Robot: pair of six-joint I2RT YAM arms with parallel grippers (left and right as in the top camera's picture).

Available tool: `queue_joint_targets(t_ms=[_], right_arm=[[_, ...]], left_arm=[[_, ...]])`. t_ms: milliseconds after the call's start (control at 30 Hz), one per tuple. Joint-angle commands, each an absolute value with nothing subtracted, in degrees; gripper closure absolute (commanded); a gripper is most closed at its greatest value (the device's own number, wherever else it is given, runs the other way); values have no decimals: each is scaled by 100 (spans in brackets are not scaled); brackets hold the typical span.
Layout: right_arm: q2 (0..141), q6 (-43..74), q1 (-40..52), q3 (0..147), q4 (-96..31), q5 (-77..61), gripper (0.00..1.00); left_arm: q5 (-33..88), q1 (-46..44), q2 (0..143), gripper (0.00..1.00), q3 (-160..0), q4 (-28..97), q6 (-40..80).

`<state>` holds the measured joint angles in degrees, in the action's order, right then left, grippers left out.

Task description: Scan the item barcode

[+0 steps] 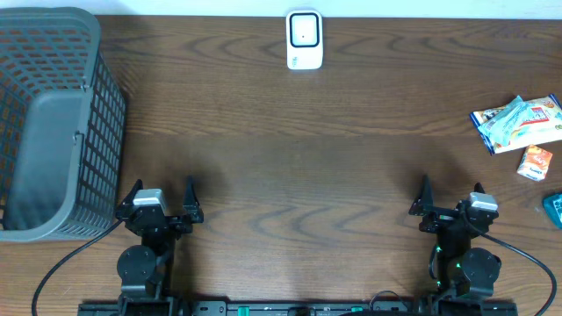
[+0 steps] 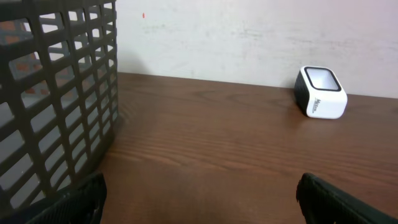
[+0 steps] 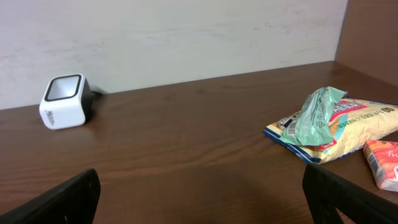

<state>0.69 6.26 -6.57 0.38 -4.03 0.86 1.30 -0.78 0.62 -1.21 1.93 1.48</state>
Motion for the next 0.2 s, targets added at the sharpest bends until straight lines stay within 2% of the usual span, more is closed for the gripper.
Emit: queue_joint_targets(t_ms=[0,167], right_arm=[[34,548,-718,32,-427,73,1],[34,548,-718,32,-427,73,1]], left_arm=[[-69,-95,23,2,-23,423,108],[-69,-95,23,2,-23,423,108]])
